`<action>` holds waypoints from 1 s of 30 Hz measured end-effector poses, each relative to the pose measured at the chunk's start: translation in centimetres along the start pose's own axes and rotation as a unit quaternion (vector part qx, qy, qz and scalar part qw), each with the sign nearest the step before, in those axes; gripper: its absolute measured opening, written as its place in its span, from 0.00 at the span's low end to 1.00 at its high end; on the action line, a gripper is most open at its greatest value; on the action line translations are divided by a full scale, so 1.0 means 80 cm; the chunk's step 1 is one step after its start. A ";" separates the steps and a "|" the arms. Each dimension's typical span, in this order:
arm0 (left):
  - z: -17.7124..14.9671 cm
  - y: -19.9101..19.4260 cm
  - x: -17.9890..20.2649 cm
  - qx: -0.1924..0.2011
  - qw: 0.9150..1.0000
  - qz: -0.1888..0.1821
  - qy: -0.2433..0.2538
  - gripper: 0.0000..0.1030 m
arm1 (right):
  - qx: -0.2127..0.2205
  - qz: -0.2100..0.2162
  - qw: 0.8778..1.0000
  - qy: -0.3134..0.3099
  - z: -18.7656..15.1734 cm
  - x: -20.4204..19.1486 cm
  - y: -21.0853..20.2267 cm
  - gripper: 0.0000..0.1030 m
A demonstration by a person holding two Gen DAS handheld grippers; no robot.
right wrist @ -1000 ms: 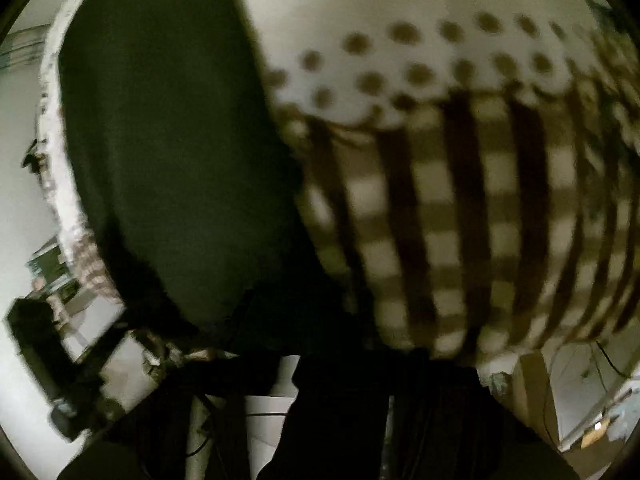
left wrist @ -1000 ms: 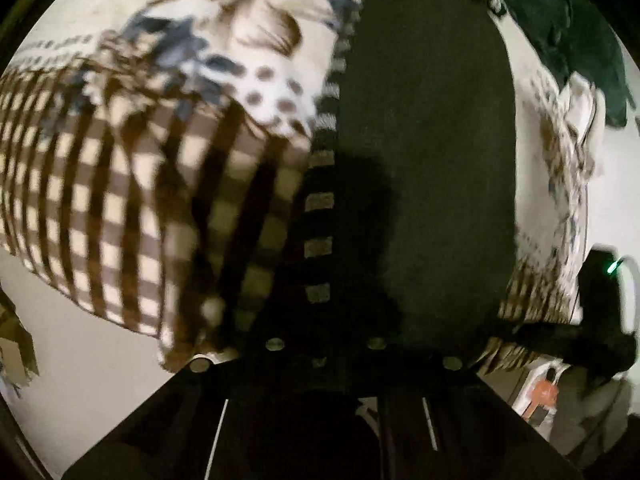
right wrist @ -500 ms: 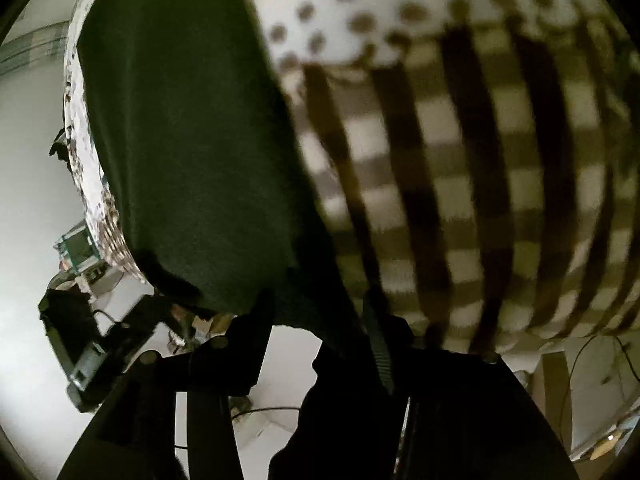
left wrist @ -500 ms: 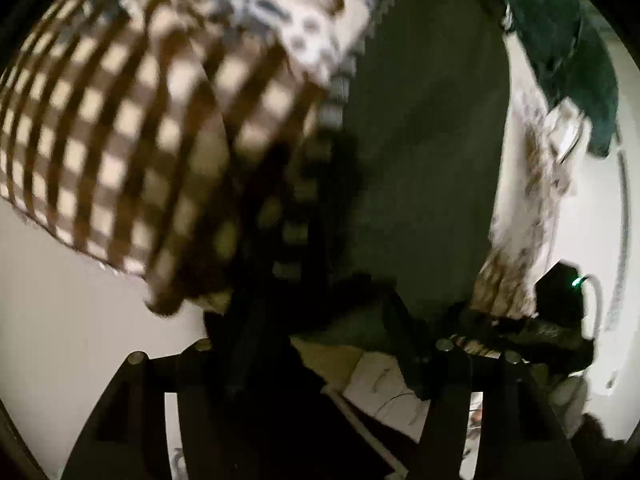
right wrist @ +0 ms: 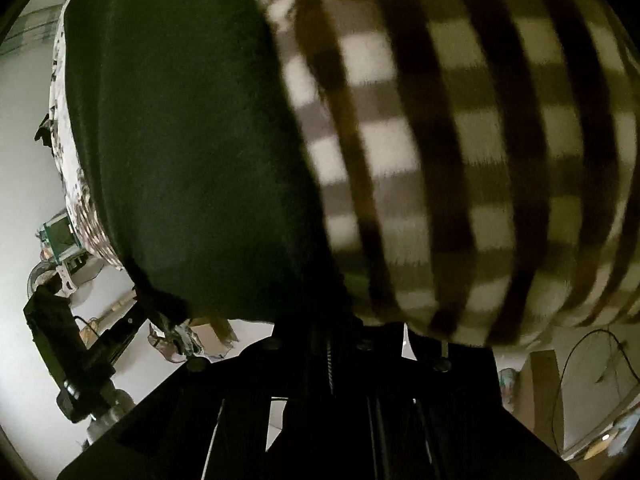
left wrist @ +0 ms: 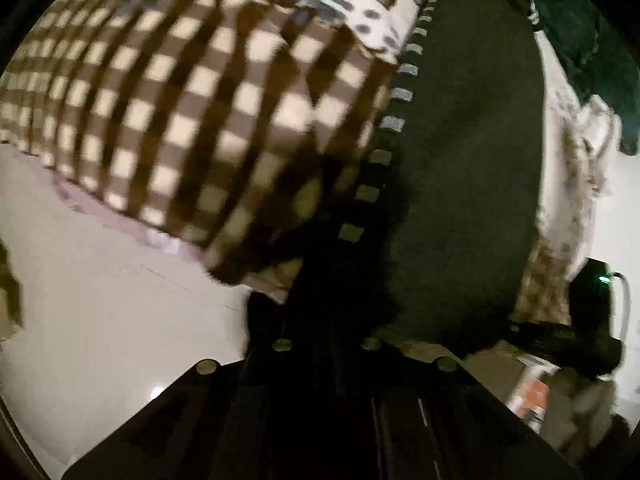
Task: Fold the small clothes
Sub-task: 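Lift the hem with both grippers and fold it toward the collar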
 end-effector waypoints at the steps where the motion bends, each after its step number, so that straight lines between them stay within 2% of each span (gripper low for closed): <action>1: 0.003 -0.004 0.003 0.001 1.000 -0.022 0.003 0.05 | -0.001 0.001 1.000 -0.006 0.002 -0.001 -0.001 0.08; 2: 0.006 -0.008 0.003 0.002 1.000 -0.030 0.007 0.05 | -0.001 0.005 1.000 -0.009 0.003 -0.003 -0.002 0.14; 3: 0.008 -0.009 0.004 0.002 0.999 -0.032 0.011 0.10 | 0.001 0.009 1.000 -0.010 0.004 -0.002 -0.005 0.25; 4: 0.010 -0.008 0.004 0.000 0.999 -0.033 0.012 0.20 | 0.005 0.017 1.000 -0.008 0.006 0.001 -0.008 0.33; 5: 0.012 -0.007 0.003 -0.003 0.999 -0.039 0.009 0.26 | 0.009 0.029 1.000 -0.004 0.007 0.003 -0.010 0.44; 6: 0.014 -0.004 0.001 -0.004 0.999 -0.054 0.005 0.37 | 0.010 0.040 0.999 -0.001 0.008 0.004 -0.009 0.45; 7: 0.017 0.003 0.004 -0.005 0.998 -0.065 0.001 0.44 | 0.010 0.044 0.999 0.001 0.009 0.004 -0.006 0.45; 9: 0.018 0.016 0.005 -0.007 0.998 -0.069 0.002 0.44 | 0.011 0.041 0.999 0.001 0.013 0.006 -0.004 0.45; 14: 0.021 0.041 0.011 -0.011 0.999 -0.041 0.019 0.45 | 0.018 0.034 0.999 -0.005 0.021 0.000 0.004 0.45; 20: 0.025 0.054 0.015 -0.003 0.999 -0.042 0.025 0.46 | 0.022 0.037 0.999 -0.010 0.026 0.002 0.014 0.48; 21: 0.021 0.052 0.018 0.007 0.999 -0.044 0.027 0.43 | 0.023 0.037 0.999 -0.010 0.026 0.002 0.015 0.48; 22: 0.018 0.051 0.023 0.014 0.998 -0.045 0.029 0.35 | 0.025 0.035 0.999 -0.009 0.025 0.000 0.016 0.48; 23: 0.013 0.047 0.025 0.018 0.998 -0.047 0.030 0.14 | 0.029 0.033 0.999 -0.009 0.024 -0.002 0.016 0.48; 24: 0.011 0.042 0.024 0.021 0.998 -0.048 0.030 0.12 | 0.034 0.035 0.999 -0.009 0.022 -0.009 0.018 0.44; 25: 0.008 0.037 0.027 0.026 0.998 -0.046 0.031 0.11 | 0.039 0.039 0.998 -0.008 0.021 -0.011 0.017 0.28; 26: 0.004 0.029 0.029 0.029 0.998 -0.048 0.029 0.10 | 0.041 0.044 0.998 -0.007 0.018 -0.013 0.015 0.17; 27: 0.002 0.026 0.030 0.029 0.998 -0.051 0.026 0.10 | 0.045 0.045 0.998 -0.005 0.016 -0.014 0.013 0.11; 30: -0.003 0.004 0.037 0.030 0.997 -0.069 0.009 0.09 | 0.056 0.057 0.997 0.001 0.006 -0.020 0.000 0.07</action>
Point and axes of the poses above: each gripper's, at about its wrist camera, not at the fingertips, and y roughly the way its jaws point, x to its right, z to its top, the point moved 3 cm from there along y, roughly the way its jaws point, and after that the axes turned 6 degrees about -y, right-handed, at the moved point
